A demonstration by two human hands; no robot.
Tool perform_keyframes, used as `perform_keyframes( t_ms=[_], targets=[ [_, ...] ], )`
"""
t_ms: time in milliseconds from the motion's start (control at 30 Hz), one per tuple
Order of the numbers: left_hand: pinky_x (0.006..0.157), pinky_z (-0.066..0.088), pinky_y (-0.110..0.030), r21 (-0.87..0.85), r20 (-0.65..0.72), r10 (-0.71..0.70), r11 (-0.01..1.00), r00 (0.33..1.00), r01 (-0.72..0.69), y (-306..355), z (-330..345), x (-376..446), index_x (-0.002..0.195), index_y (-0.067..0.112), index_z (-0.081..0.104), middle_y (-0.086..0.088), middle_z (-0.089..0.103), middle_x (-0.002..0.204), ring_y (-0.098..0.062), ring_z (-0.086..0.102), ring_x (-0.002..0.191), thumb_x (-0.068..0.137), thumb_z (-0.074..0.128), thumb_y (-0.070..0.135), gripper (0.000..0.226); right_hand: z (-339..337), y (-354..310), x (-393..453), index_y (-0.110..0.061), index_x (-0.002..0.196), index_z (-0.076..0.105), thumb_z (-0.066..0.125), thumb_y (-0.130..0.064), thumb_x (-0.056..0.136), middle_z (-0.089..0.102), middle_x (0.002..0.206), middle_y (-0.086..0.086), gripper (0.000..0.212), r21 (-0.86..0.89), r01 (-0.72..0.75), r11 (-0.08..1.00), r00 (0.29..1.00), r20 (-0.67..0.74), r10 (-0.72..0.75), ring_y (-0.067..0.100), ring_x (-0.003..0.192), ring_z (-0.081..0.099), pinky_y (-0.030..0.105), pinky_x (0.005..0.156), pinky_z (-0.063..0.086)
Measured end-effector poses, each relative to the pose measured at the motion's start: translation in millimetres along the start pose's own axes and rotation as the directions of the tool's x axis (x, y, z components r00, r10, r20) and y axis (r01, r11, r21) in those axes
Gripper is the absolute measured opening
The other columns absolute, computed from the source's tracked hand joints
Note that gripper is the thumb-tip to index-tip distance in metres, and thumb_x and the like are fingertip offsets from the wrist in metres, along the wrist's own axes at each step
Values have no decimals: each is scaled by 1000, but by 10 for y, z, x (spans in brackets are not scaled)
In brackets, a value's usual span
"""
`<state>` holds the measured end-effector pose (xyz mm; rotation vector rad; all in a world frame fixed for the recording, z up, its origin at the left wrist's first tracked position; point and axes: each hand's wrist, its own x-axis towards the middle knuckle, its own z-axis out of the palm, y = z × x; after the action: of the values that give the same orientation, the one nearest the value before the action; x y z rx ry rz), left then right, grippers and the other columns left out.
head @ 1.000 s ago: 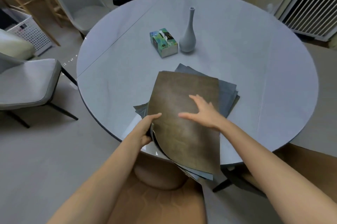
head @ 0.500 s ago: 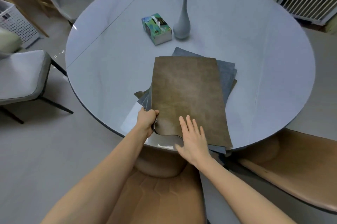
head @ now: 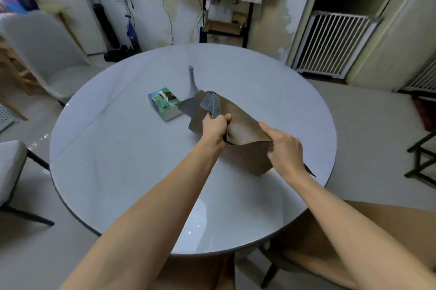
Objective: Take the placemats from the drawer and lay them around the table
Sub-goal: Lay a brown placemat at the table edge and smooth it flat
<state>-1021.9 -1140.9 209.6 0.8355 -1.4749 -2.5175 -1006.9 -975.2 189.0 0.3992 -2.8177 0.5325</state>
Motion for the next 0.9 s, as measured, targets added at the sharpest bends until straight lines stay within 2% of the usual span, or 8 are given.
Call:
perform_keyframes(
  t_ms=[100, 267, 433, 600, 700, 767, 833, 900],
  targets=[
    [78, 46, -36, 58, 112, 38, 997, 993, -44, 169, 607, -70, 122, 13, 45, -5, 52, 83, -23, 52, 86, 91, 53, -5, 36, -353, 275, 168, -33, 131, 58, 46, 10, 76, 72, 107, 4, 70, 157, -144, 977, 979, -123, 164, 32, 93, 63, 33, 77, 49],
    [75, 44, -34, 166, 279, 108, 973, 954, -159, 222, 1480, -161, 92, 14, 52, -8, 53, 81, -22, 51, 84, 89, 54, -3, 17, -663, 682, 300, -29, 127, 62, 43, 14, 77, 71, 111, 3, 69, 396, -308, 865, 854, -287, 435, 28, 98, 63, 25, 84, 46],
    [61, 48, -14, 119, 391, 188, 961, 901, -251, 369, 2109, -155, 117, 9, 54, 2, 60, 83, -8, 58, 72, 90, 62, 6, 28, -983, 1041, 692, -29, 129, 60, 53, 20, 73, 63, 129, -5, 75, 374, -190, 908, 749, -542, 381, 20, 110, 63, 23, 90, 47],
    [89, 54, -33, 18, 446, 183, 977, 876, -213, 359, 2218, -16, 132, 9, 49, -7, 64, 121, -18, 64, 105, 88, 67, 12, 48, -1055, 1171, 848, -28, 135, 53, 52, 26, 68, 49, 144, 1, 86, 301, -132, 945, 737, -607, 296, 19, 128, 52, 24, 99, 43],
    [96, 52, -40, -5, 416, 115, 992, 902, -124, 37, 1999, 136, 133, 8, 50, -8, 65, 123, -21, 64, 110, 89, 65, 9, 47, -765, 1289, 693, -31, 139, 47, 47, 29, 68, 43, 149, -1, 93, 247, -145, 958, 811, -525, 258, 21, 129, 51, 31, 100, 47],
    [94, 53, -40, 20, 363, 21, 999, 931, -31, -306, 1726, 261, 132, 8, 52, -7, 68, 116, -20, 66, 103, 91, 61, 7, 42, -462, 1409, 506, -31, 143, 41, 43, 27, 73, 37, 152, 0, 92, 168, -167, 971, 909, -354, 218, 22, 135, 43, 35, 104, 44],
    [85, 55, -38, 97, 270, -103, 992, 957, 80, -694, 1439, 409, 131, 8, 52, -5, 68, 107, -18, 66, 92, 93, 56, 1, 39, -87, 1550, 285, -32, 149, 30, 39, 23, 81, 29, 156, -1, 88, 83, -196, 977, 979, -38, 200, 22, 141, 34, 35, 108, 38],
    [78, 55, -39, 208, 103, -252, 951, 962, 227, -1103, 1144, 605, 131, 4, 50, -8, 65, 104, -20, 64, 85, 92, 48, -7, 40, 361, 1684, 29, -30, 151, 24, 35, 13, 90, 33, 154, 4, 75, -12, -198, 980, 927, 322, 191, 26, 135, 40, 39, 107, 40]
  ],
)
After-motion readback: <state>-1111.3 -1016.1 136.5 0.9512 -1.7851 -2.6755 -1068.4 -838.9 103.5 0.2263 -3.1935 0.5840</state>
